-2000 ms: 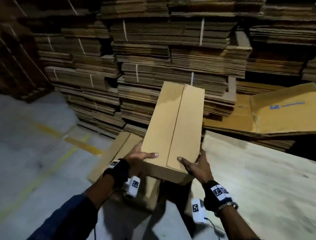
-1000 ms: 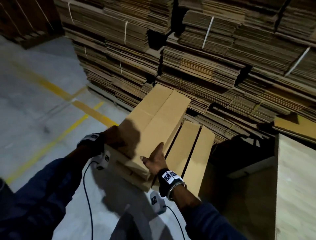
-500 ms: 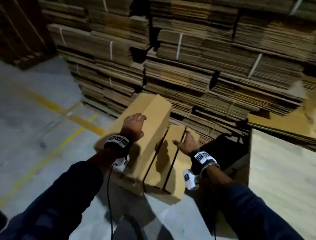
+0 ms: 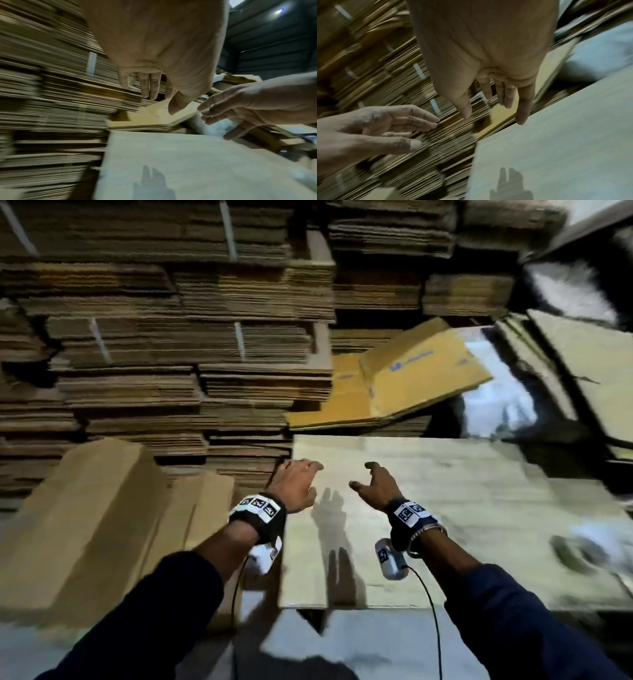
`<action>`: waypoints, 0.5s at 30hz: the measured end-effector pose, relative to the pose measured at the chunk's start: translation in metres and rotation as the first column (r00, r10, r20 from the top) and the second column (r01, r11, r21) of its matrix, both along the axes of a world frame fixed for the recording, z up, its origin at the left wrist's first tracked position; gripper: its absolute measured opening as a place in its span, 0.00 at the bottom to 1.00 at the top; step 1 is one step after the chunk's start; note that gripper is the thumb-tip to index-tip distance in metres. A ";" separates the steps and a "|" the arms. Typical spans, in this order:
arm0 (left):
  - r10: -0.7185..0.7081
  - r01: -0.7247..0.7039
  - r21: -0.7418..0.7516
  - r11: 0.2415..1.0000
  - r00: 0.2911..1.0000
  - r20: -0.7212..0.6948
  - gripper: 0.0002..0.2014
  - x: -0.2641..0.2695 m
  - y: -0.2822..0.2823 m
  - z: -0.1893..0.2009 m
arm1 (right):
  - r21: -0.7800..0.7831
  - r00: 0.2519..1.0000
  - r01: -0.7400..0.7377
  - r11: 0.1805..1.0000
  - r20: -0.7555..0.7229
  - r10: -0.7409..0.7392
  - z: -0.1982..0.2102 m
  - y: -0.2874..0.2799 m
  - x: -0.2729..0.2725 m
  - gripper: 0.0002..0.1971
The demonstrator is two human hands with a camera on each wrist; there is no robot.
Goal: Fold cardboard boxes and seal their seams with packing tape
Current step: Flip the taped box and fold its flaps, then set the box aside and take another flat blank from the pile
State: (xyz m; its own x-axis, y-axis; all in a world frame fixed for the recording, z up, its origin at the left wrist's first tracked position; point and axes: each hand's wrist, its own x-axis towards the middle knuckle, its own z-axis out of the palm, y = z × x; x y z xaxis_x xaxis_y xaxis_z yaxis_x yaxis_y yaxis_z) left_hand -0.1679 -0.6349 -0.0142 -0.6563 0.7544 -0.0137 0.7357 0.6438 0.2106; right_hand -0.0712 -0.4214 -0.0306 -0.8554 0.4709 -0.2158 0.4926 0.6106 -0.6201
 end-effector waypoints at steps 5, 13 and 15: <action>-0.079 0.071 0.085 0.994 0.991 0.107 0.31 0.082 0.165 -0.002 | 0.025 0.996 0.084 0.996 0.014 -0.084 0.021 0.156 0.097 0.37; -0.244 0.224 0.119 0.967 0.948 0.205 0.29 0.186 0.367 0.018 | 0.012 0.965 0.261 0.965 -0.034 -0.261 0.048 0.330 0.207 0.34; -0.280 0.254 0.142 0.957 0.938 0.206 0.28 0.201 0.406 0.023 | 0.011 0.954 0.299 0.954 -0.030 -0.298 0.047 0.363 0.226 0.34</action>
State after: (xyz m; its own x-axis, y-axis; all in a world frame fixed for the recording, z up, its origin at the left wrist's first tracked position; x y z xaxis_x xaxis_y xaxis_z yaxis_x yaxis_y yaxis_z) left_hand 0.0328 -0.2285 0.0087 -0.4206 0.9063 -0.0415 0.8034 0.3933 0.4470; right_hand 0.1551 -0.0585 0.0161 -0.6810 0.7086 -0.1846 0.6364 0.4480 -0.6279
